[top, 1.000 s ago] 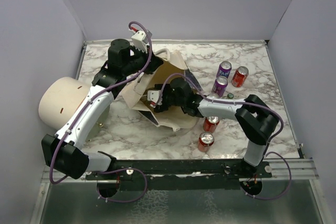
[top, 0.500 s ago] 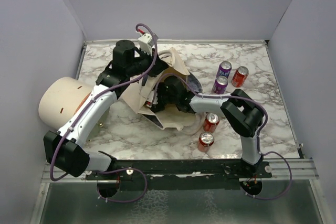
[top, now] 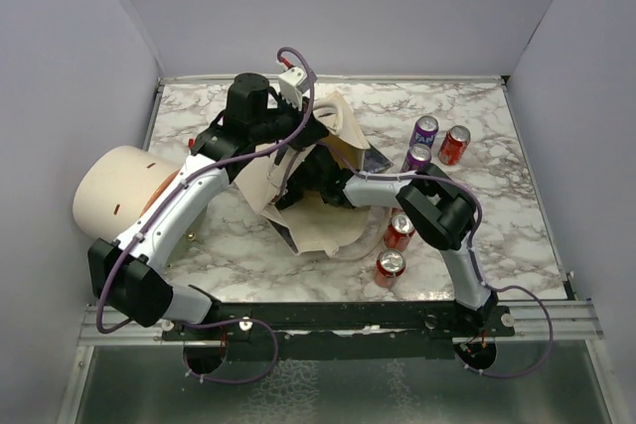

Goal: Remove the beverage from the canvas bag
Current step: Take out the drink from the center of the board.

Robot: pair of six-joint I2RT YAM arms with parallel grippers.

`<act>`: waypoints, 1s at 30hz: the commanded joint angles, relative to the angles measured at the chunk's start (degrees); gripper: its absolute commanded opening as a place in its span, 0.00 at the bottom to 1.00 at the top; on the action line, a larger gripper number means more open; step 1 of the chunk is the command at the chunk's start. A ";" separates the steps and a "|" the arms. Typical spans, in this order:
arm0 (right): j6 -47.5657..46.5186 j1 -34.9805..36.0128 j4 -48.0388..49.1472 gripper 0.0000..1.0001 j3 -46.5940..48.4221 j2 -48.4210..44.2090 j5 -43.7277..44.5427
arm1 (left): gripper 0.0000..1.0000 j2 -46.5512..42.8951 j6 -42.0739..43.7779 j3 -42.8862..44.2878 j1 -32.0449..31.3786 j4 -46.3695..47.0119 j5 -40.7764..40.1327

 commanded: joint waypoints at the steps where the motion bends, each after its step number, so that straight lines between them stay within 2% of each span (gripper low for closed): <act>1: -2.34 -0.19 -0.56 0.85 3.45 5.08 5.65 | 0.00 -2.39 -0.84 5.06 -2.89 1.15 8.42; 6: -0.86 -0.15 -0.15 0.77 0.67 4.30 5.39 | 0.00 -5.50 -0.32 3.22 -2.84 0.17 -1.21; 11: 0.05 -0.25 -0.47 0.54 1.24 3.99 4.02 | 0.00 -7.24 0.55 2.64 -2.58 0.91 -7.85; 17: 0.09 -0.24 -2.30 0.35 1.78 1.89 1.76 | 0.00 -7.17 1.09 3.38 -2.62 -0.31 -12.68; 25: 2.26 -0.24 -3.64 0.03 1.29 -4.78 -0.15 | 0.00 -8.19 0.78 2.34 -2.24 -0.40 -21.75; 30: 6.28 -0.24 -1.60 0.02 -1.48 -9.20 -2.46 | 0.00 -7.72 -0.09 2.52 -1.85 -1.65 -26.24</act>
